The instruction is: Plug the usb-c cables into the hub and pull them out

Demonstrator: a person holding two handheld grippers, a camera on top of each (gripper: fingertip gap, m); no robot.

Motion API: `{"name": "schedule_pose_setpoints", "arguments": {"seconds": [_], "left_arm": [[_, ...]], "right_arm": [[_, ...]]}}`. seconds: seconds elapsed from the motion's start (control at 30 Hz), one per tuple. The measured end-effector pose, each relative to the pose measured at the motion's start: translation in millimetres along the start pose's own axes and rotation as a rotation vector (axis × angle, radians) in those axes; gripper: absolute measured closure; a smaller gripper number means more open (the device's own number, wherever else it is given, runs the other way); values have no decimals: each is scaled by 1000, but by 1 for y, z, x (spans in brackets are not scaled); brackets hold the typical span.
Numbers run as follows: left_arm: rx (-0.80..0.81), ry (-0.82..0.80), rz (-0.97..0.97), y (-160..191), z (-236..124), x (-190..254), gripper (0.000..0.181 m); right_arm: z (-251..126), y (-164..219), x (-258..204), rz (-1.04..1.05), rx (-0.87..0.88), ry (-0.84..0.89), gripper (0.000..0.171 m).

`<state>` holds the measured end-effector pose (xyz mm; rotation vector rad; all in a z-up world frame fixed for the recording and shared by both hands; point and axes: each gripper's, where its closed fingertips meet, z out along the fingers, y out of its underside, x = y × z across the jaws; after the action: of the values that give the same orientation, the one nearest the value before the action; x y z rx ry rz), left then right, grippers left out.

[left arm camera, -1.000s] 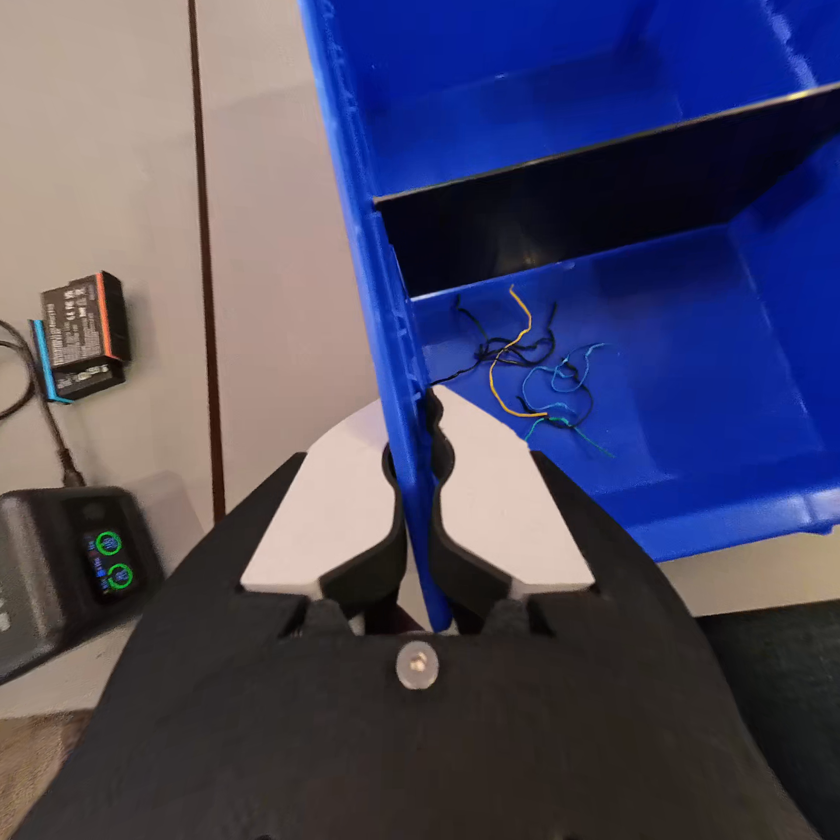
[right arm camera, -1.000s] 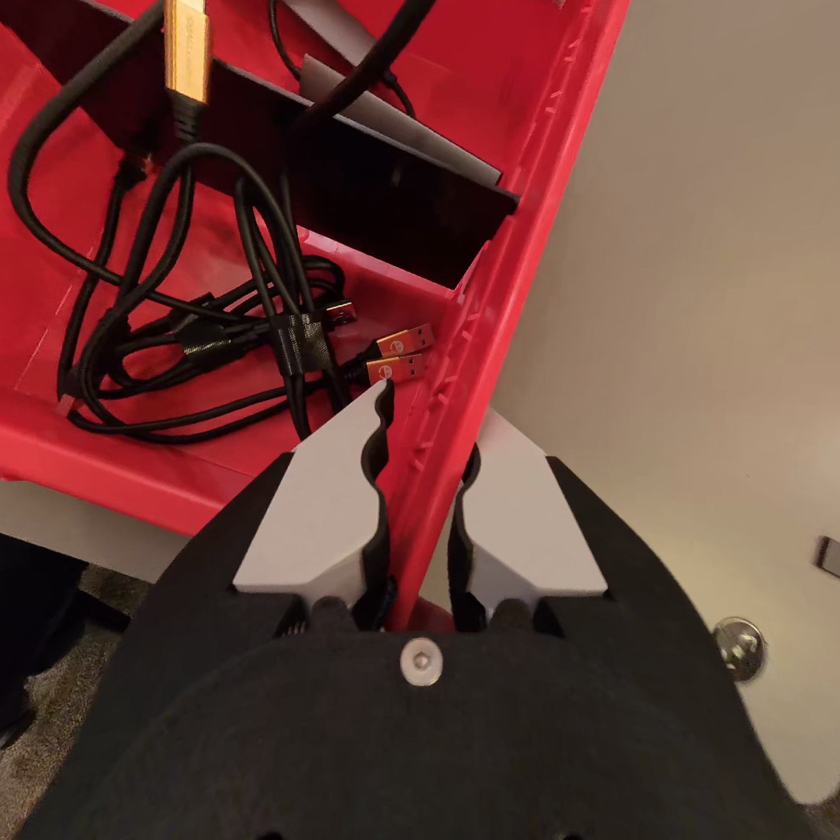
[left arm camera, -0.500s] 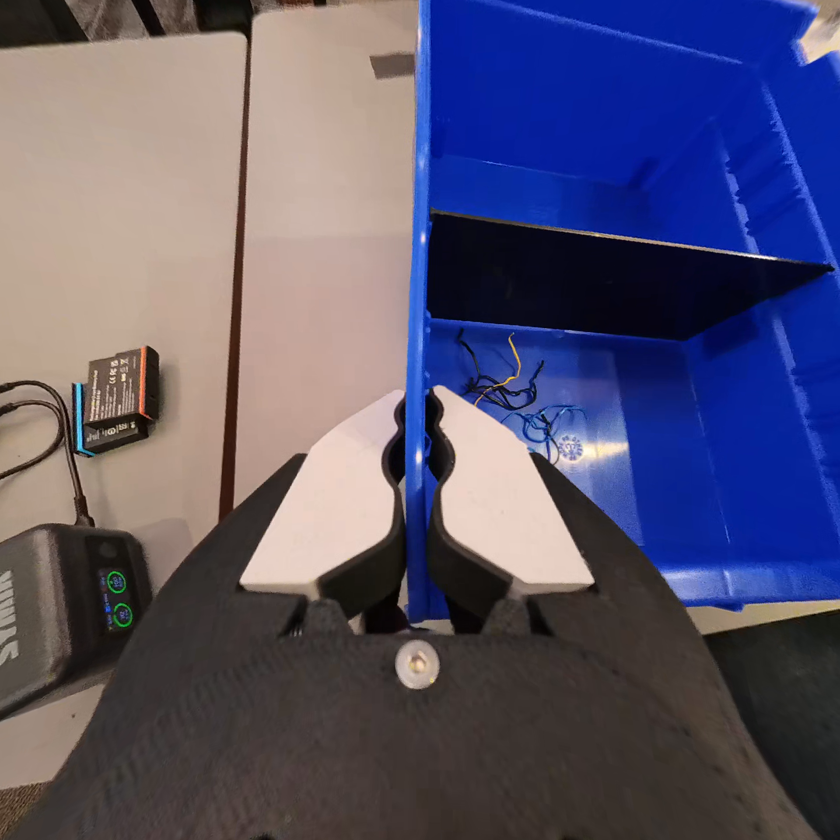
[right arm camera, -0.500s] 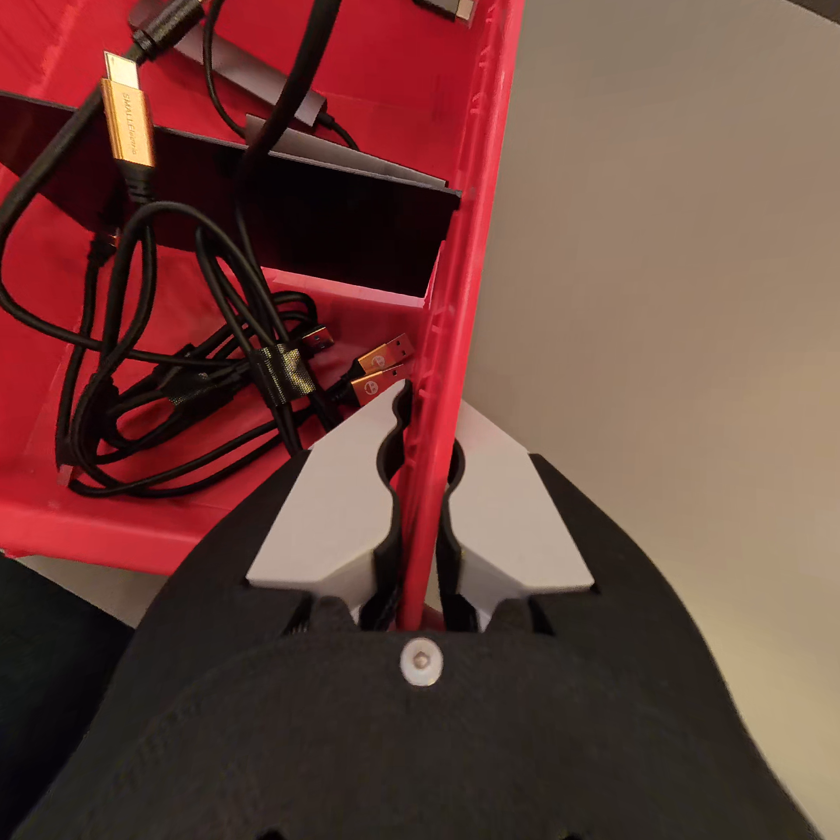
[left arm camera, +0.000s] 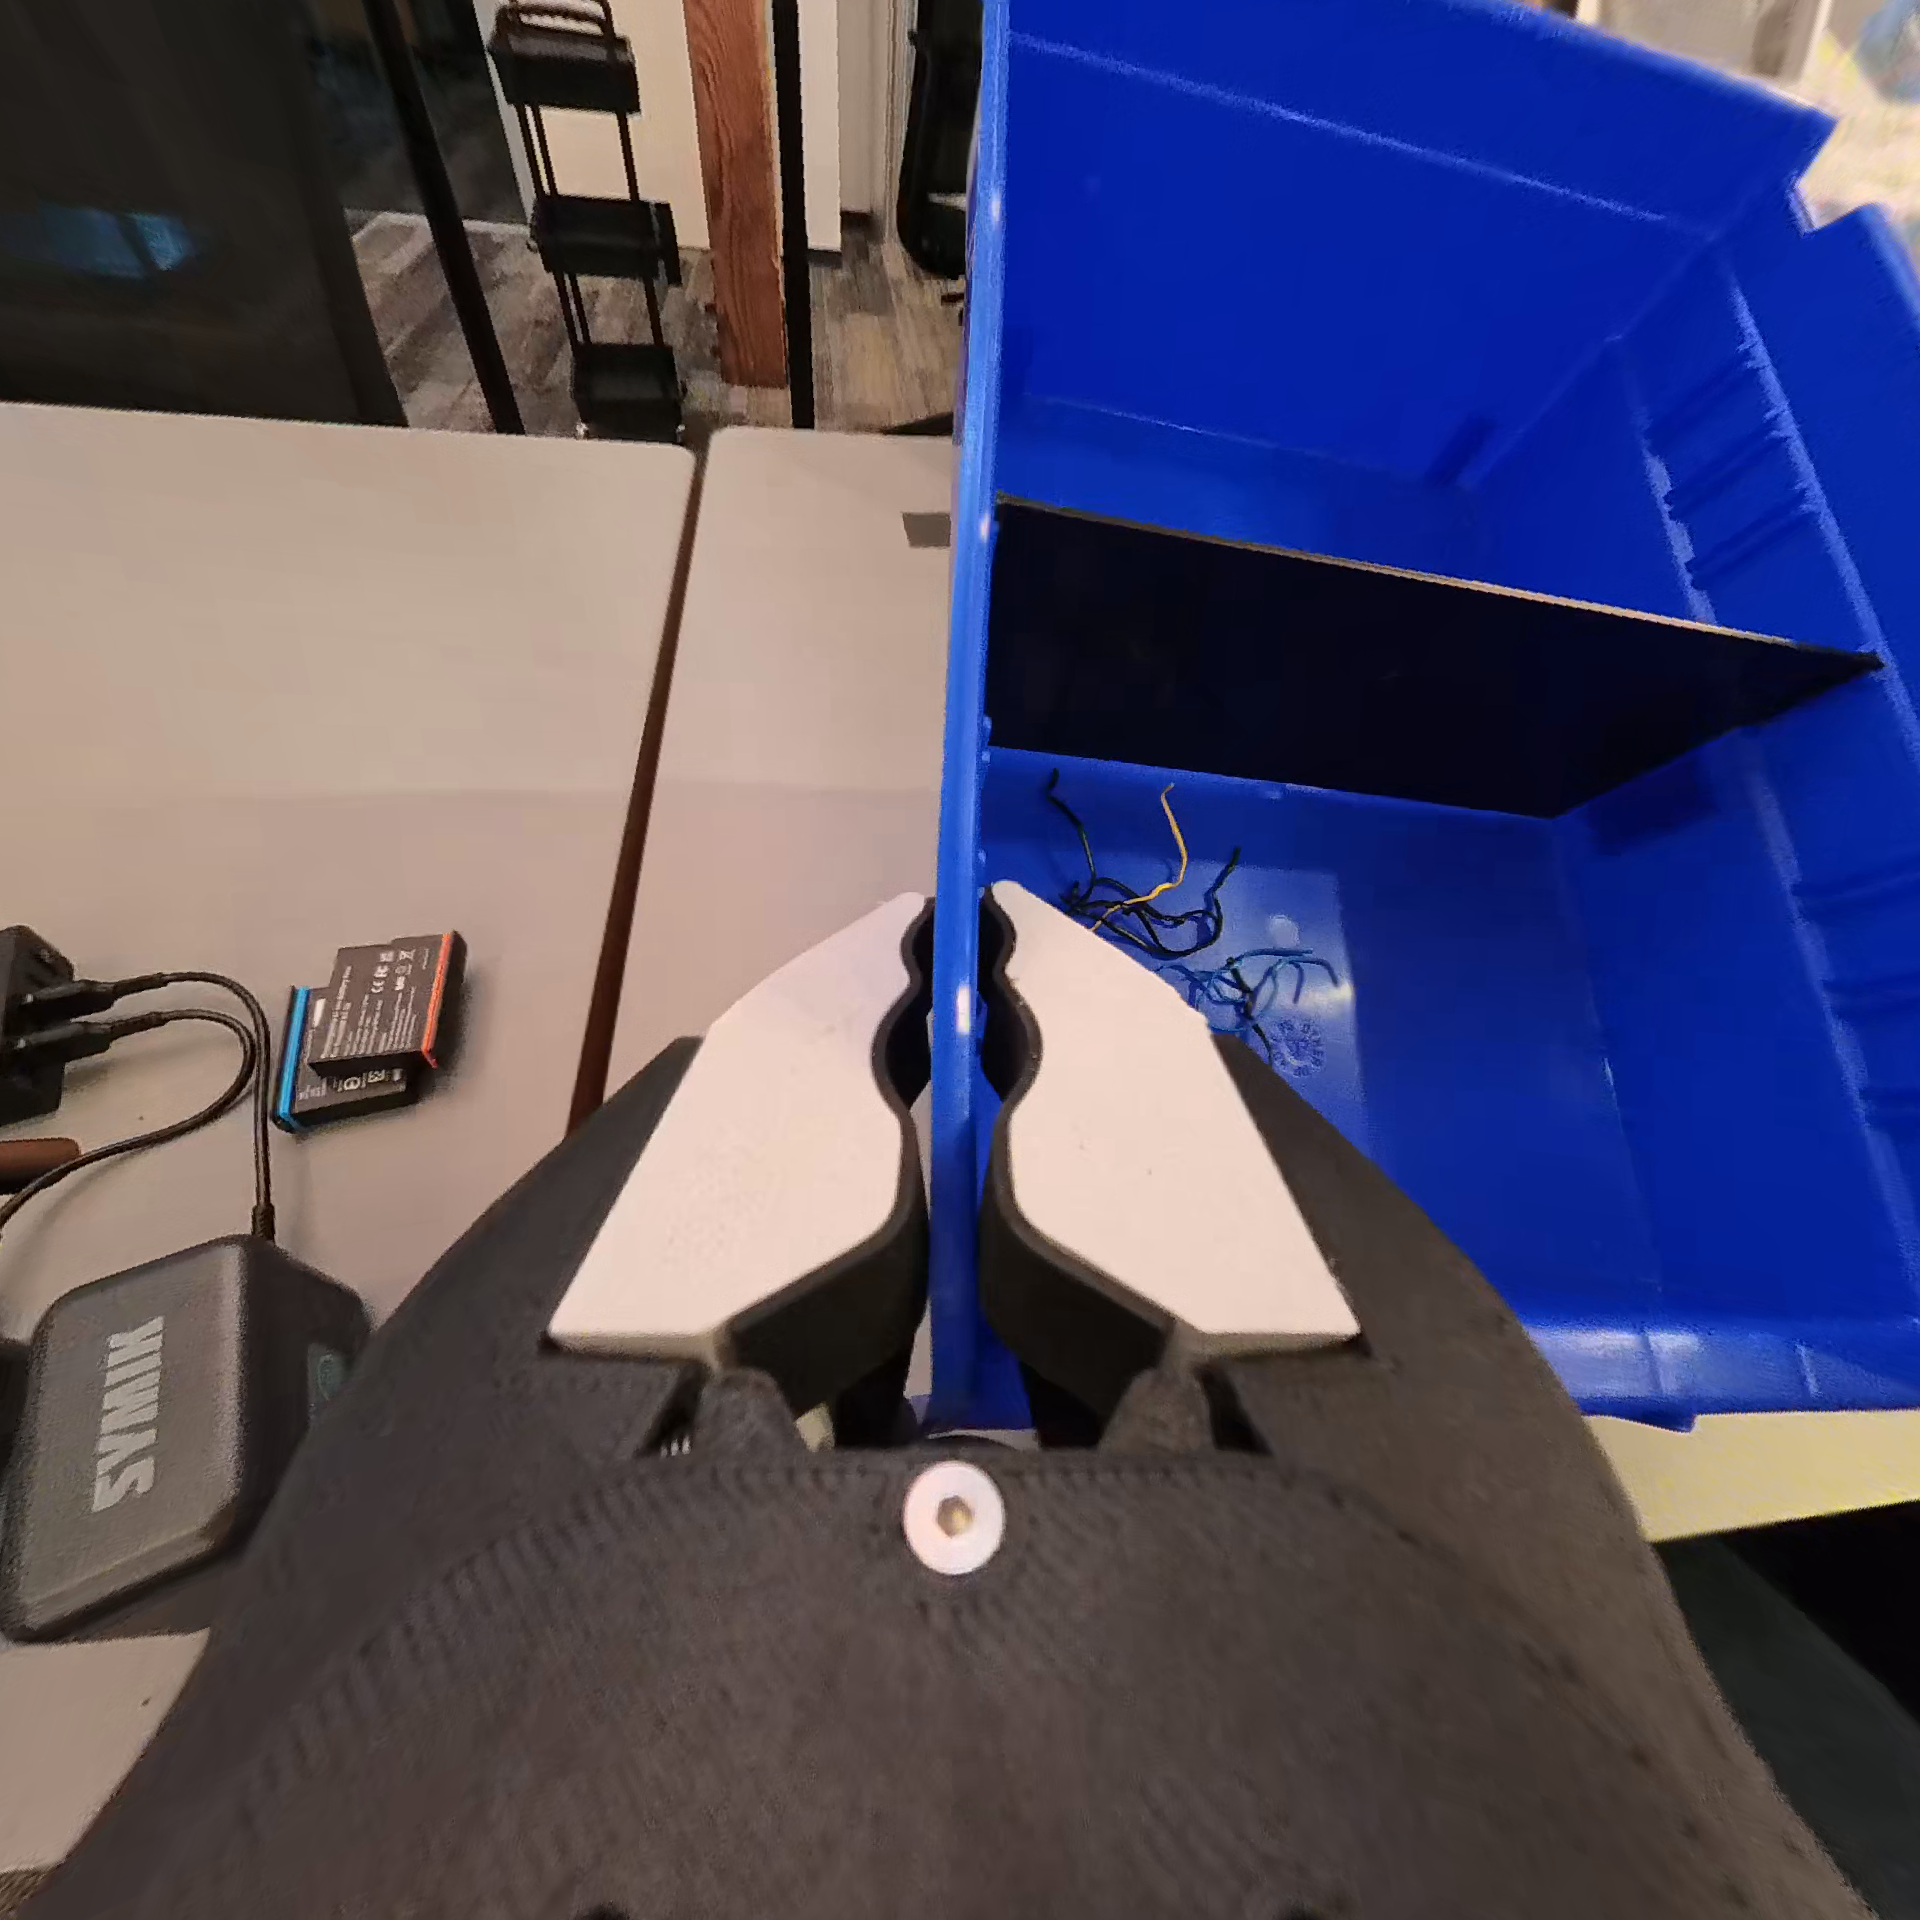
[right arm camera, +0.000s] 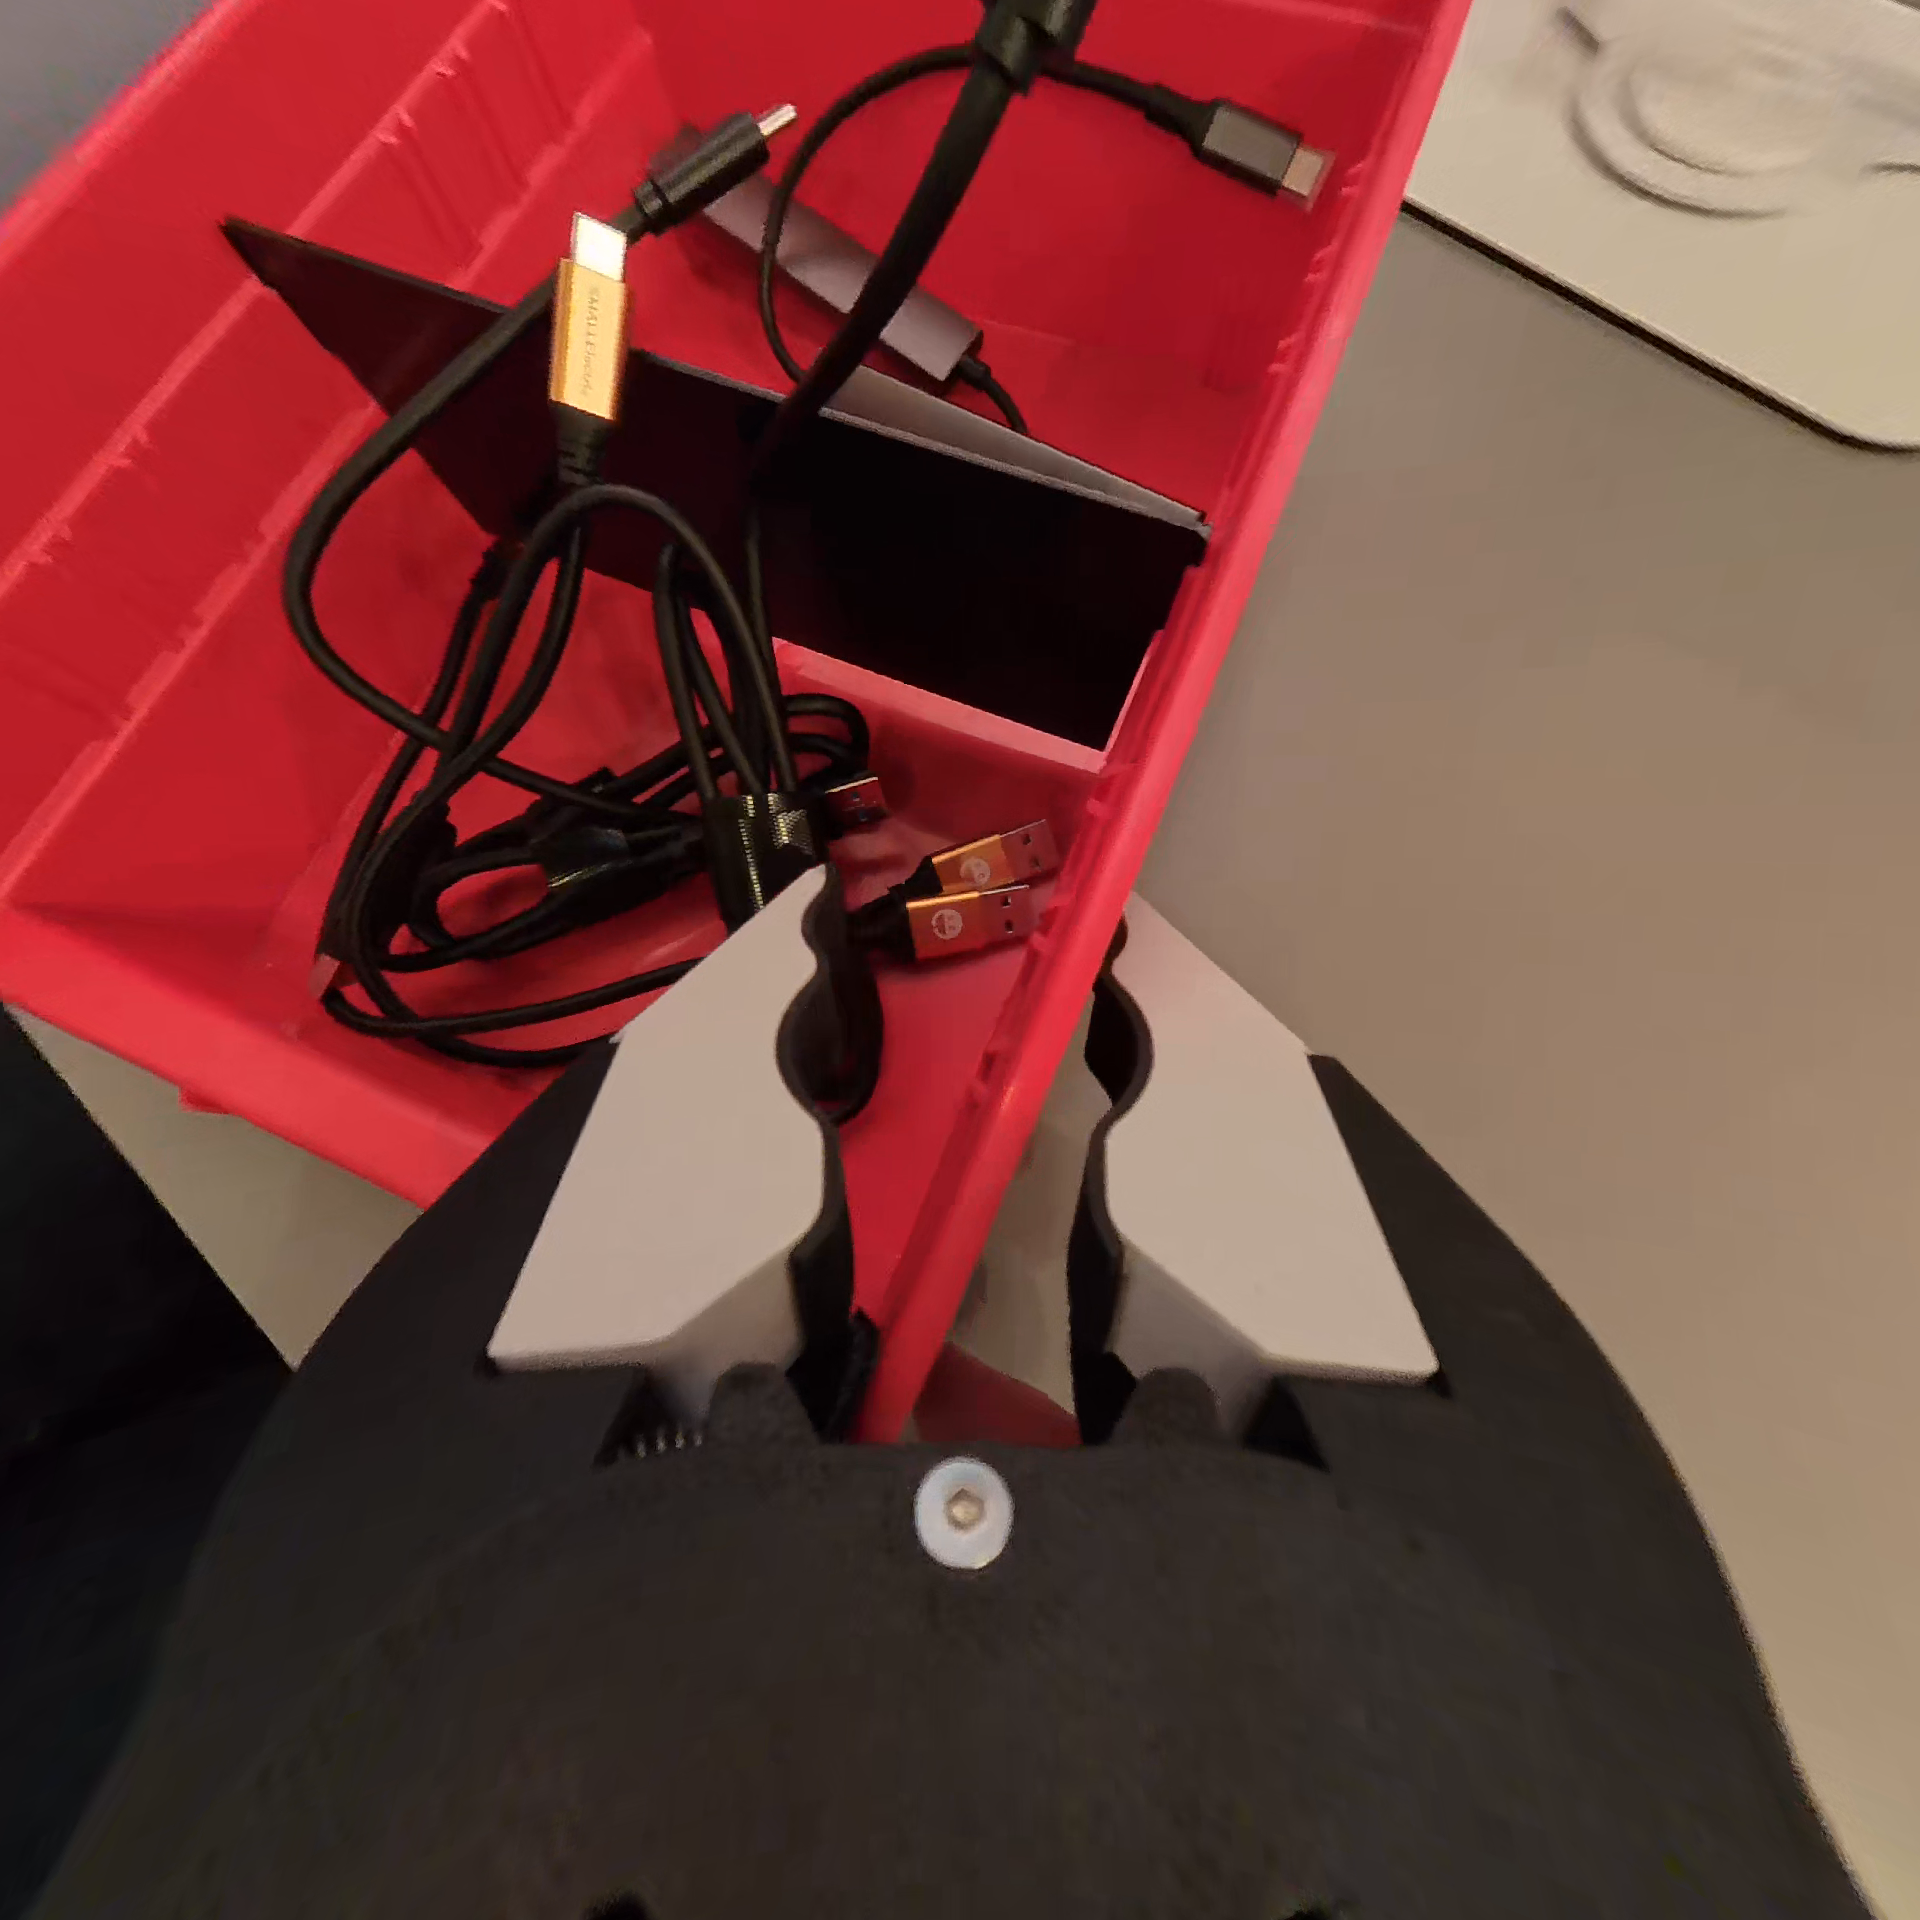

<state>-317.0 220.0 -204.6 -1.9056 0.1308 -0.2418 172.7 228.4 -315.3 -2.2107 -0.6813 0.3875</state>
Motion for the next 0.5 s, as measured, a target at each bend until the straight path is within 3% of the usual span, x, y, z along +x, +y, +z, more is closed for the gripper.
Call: {"name": "schedule_pose_setpoints", "arguments": {"seconds": [0.37,0.5], "left_arm": [[140,30,-103,-29,-20,-11,177],[167,22,-124,-32,-24,-17,176]], "right_arm": [[66,-54,-118,-33,60,-113,104],[88,-68,-164,-69,79,-139,78]]}}
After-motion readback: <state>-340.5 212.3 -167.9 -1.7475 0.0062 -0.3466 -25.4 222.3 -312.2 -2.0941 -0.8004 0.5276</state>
